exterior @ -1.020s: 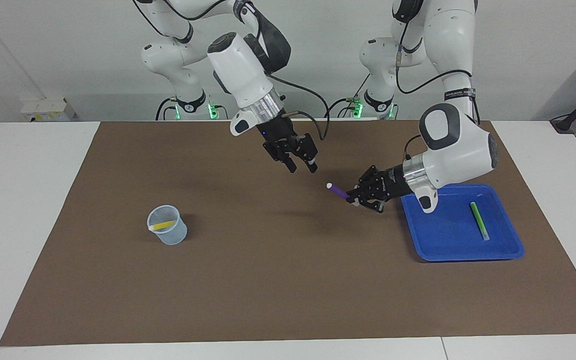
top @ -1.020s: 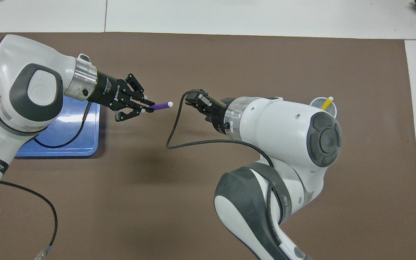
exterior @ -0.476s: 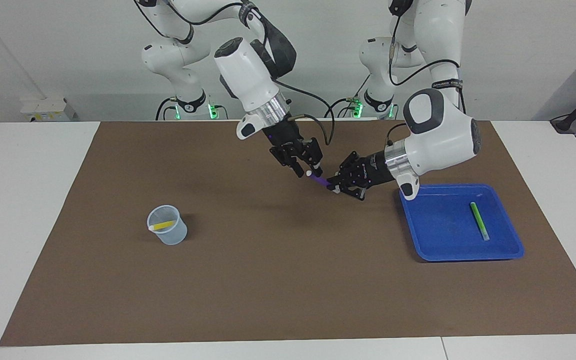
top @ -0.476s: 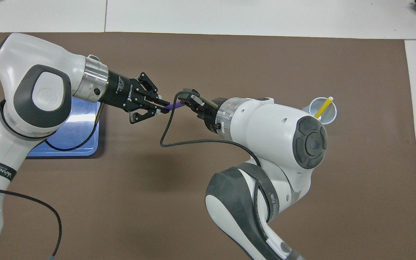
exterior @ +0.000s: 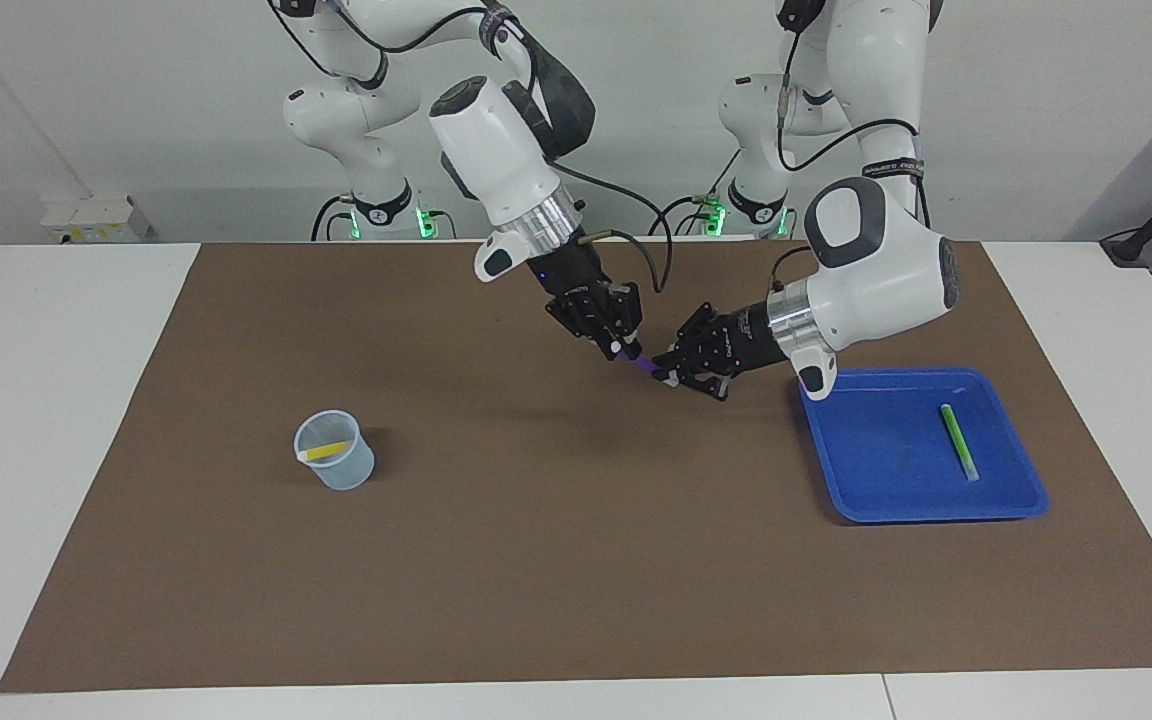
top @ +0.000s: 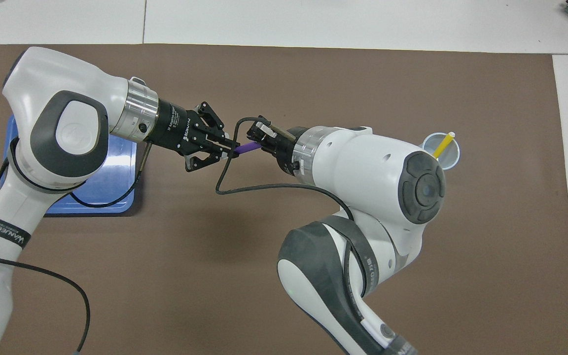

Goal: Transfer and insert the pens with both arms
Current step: 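Grasp the purple pen with the right gripper and open the left gripper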

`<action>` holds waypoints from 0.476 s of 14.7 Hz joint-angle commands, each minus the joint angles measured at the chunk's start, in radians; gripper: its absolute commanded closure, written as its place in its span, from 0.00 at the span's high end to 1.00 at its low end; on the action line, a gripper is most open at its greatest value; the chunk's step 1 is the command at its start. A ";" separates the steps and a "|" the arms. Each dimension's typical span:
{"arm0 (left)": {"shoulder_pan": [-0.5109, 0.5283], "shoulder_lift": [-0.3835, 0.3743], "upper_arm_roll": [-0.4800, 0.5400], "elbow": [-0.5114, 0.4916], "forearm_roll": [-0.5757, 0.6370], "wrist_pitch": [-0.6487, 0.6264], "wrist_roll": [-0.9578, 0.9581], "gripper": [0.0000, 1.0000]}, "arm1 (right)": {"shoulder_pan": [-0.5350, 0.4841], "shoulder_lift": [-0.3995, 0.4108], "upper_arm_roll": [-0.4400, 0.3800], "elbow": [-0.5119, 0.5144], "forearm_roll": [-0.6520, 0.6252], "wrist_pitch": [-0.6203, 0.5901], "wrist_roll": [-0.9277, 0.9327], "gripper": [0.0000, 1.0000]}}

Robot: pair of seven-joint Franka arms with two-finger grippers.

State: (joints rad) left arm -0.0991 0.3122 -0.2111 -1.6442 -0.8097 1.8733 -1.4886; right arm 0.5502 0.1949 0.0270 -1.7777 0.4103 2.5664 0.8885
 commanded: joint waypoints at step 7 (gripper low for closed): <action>-0.019 -0.025 0.013 -0.026 -0.020 0.026 -0.010 0.26 | -0.009 0.021 0.002 0.020 0.005 -0.011 -0.086 0.00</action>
State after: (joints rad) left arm -0.1005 0.3119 -0.2098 -1.6455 -0.8100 1.8841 -1.4887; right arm 0.5497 0.2018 0.0256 -1.7767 0.4099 2.5660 0.8379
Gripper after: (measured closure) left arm 0.846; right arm 0.824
